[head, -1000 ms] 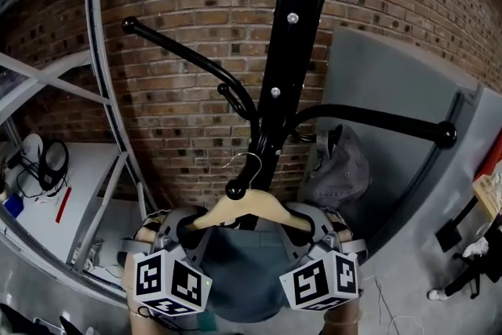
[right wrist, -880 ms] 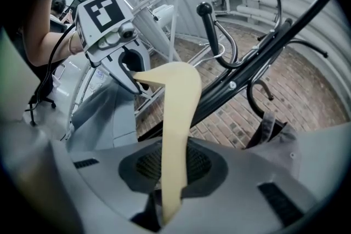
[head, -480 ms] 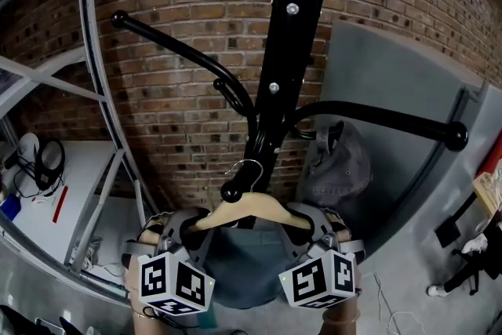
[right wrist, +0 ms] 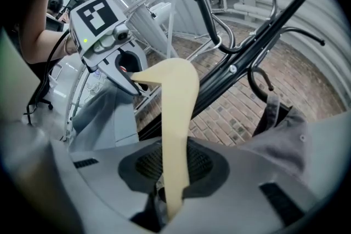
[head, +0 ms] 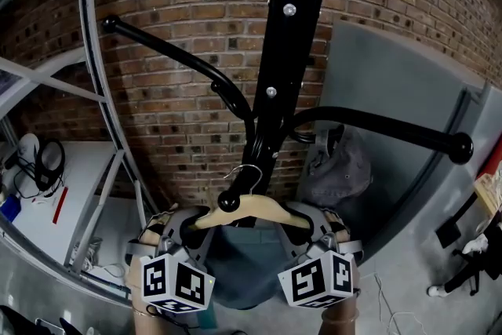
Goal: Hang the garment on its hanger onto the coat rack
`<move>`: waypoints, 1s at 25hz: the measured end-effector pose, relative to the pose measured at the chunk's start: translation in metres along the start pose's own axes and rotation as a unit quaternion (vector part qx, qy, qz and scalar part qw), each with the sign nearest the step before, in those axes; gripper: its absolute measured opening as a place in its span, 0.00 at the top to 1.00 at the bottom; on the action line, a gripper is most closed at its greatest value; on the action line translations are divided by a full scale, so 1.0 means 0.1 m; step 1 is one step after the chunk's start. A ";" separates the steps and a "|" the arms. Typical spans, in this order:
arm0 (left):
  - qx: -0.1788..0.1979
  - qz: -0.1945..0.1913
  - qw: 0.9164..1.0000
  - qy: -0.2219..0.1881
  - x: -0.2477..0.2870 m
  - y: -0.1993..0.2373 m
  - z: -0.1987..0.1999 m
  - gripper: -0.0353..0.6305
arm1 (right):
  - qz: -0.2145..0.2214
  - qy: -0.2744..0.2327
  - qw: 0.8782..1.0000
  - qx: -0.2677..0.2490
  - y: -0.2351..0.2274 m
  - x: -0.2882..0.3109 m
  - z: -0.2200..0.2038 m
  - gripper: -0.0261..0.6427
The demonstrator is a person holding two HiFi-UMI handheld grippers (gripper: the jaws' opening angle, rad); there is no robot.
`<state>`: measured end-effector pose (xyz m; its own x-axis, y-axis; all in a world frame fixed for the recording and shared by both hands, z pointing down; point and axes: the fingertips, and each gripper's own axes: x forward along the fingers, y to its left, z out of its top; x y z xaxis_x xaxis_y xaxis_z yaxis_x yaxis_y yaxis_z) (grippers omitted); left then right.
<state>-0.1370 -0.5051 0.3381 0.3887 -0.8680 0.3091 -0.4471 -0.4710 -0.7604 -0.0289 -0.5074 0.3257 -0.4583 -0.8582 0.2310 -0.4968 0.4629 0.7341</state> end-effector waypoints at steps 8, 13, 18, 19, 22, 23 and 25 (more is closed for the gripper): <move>0.002 0.019 0.999 -0.044 0.00 0.07 0.12 0.76 | 0.003 -0.012 1.000 0.007 0.00 -0.02 0.06 0.86; 0.012 0.026 0.998 -0.048 -0.04 0.07 0.17 0.70 | 0.005 -0.011 1.000 0.010 0.00 -0.05 0.05 0.84; 0.026 0.049 0.997 -0.053 -0.11 0.07 0.19 0.68 | 0.006 -0.009 1.000 0.012 0.02 -0.10 0.04 0.80; 0.027 0.050 0.997 -0.055 -0.12 0.07 0.21 0.68 | 0.006 -0.010 1.000 0.012 0.03 -0.12 0.04 0.79; 0.030 0.049 0.996 -0.061 -0.16 0.04 0.25 0.68 | 0.005 -0.011 1.000 0.011 0.04 -0.17 0.06 0.77; 0.032 0.050 0.996 -0.062 -0.18 0.03 0.27 0.68 | 0.004 -0.012 1.000 0.011 0.04 -0.20 0.06 0.77; 0.036 0.053 0.996 -0.062 -0.22 0.03 0.30 0.68 | 0.001 -0.015 1.000 0.010 0.03 -0.25 0.08 0.76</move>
<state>-0.1228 -0.4833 0.3119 0.4411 -0.8841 0.1545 -0.4334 -0.3606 -0.8259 -0.0246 -0.4827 0.3174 -0.4811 -0.8504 0.2132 -0.5109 0.4696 0.7201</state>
